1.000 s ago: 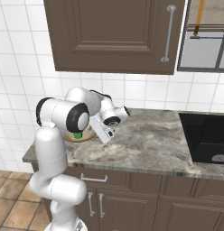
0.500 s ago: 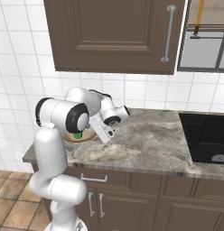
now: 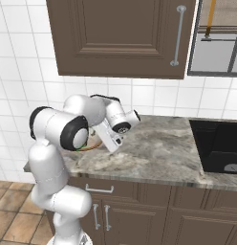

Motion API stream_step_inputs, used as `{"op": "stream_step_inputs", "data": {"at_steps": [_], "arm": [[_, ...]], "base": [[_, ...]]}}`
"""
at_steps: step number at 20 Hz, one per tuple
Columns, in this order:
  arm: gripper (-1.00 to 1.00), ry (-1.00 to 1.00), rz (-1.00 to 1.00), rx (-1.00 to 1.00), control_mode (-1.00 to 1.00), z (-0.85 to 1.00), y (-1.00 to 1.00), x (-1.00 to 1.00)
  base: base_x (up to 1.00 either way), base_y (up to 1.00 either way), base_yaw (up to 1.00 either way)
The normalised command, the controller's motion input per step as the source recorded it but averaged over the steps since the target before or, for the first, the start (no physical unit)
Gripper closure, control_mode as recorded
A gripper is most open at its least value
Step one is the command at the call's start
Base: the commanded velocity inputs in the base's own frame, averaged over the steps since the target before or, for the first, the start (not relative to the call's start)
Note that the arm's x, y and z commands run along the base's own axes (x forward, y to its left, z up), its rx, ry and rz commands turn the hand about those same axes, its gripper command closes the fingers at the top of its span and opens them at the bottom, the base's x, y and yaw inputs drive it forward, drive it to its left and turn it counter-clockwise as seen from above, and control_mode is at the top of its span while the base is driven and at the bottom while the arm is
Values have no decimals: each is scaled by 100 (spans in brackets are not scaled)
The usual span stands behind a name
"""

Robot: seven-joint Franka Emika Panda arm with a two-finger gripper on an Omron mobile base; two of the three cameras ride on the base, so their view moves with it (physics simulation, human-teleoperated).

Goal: Place the cup inside the bowl on the dining table and move the bowl to any counter.

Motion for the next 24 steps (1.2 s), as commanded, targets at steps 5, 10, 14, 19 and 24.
{"op": "stream_step_inputs", "data": {"at_steps": [5,10,14,19,24], "arm": [[-100,0,0,0,-100,23,0,-80],[-100,0,0,0,-100,40,0,-76],[-100,0,0,0,-100,51,0,-63],[-100,-1,0,0,-100,55,0,-64],[-100,-4,0,-3,-100,59,0,-67]], "base": [[0,0,0],[0,0,0],[0,0,0],[0,0,0],[0,0,0]]}}
